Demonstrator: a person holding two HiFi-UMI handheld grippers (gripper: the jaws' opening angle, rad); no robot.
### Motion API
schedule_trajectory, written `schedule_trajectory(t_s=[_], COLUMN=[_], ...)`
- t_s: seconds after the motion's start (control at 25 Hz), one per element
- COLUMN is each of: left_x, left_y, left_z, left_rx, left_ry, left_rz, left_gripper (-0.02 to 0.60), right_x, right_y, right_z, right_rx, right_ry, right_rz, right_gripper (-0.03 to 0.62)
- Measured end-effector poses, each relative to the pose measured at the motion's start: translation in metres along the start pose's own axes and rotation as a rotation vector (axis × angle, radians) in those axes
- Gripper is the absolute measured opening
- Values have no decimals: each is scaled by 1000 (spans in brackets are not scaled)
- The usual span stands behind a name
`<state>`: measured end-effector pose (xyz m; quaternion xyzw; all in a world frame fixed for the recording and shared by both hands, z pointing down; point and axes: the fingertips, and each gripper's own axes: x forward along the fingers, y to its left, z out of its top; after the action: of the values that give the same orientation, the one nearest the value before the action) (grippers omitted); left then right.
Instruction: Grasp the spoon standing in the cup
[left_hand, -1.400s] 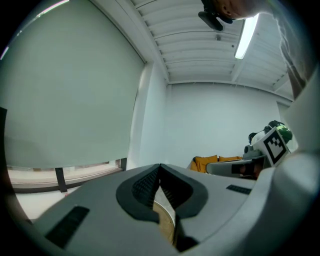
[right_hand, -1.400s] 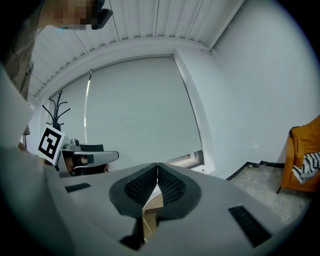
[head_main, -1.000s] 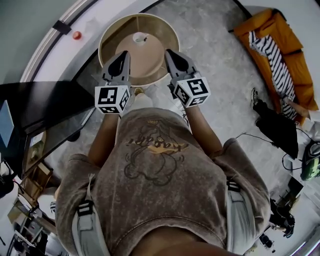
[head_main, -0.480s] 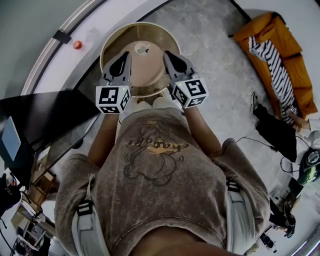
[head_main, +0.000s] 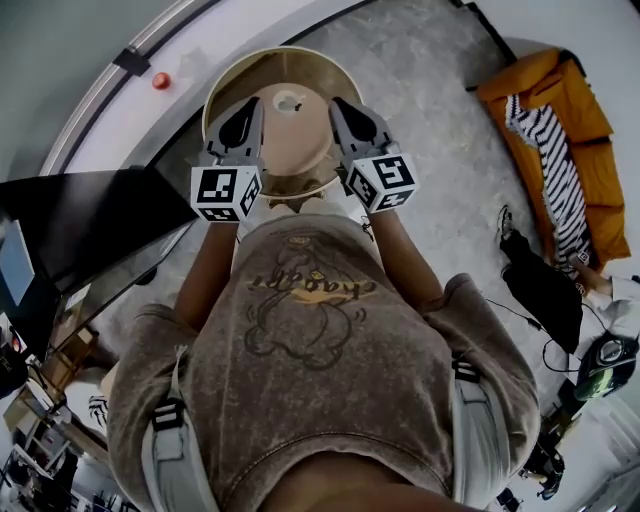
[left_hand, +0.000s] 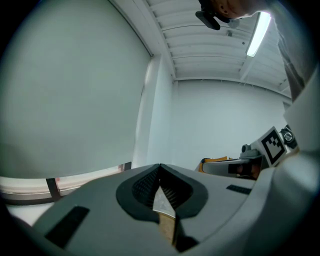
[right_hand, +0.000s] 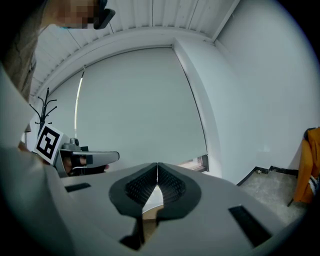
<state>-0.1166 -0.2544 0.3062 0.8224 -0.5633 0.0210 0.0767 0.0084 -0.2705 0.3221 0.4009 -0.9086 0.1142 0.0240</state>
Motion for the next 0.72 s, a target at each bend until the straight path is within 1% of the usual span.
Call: schedule_trajectory(t_s=[0.28, 0.48, 0.72], left_x=[13, 20, 26], left_y=[9, 14, 21], left_z=[-8, -13, -19], left_rx=[-3, -7, -7], left_ry=[5, 6, 21], left_rz=[33, 37, 40], left_gripper=[17, 17, 17], right_x=[18, 30, 40], right_y=[-7, -5, -7], right_z=[-4, -4, -9], right_rx=[-21, -62, -69], right_ry=[6, -5, 10], right_rz=[20, 45, 57], right_gripper=[20, 20, 20])
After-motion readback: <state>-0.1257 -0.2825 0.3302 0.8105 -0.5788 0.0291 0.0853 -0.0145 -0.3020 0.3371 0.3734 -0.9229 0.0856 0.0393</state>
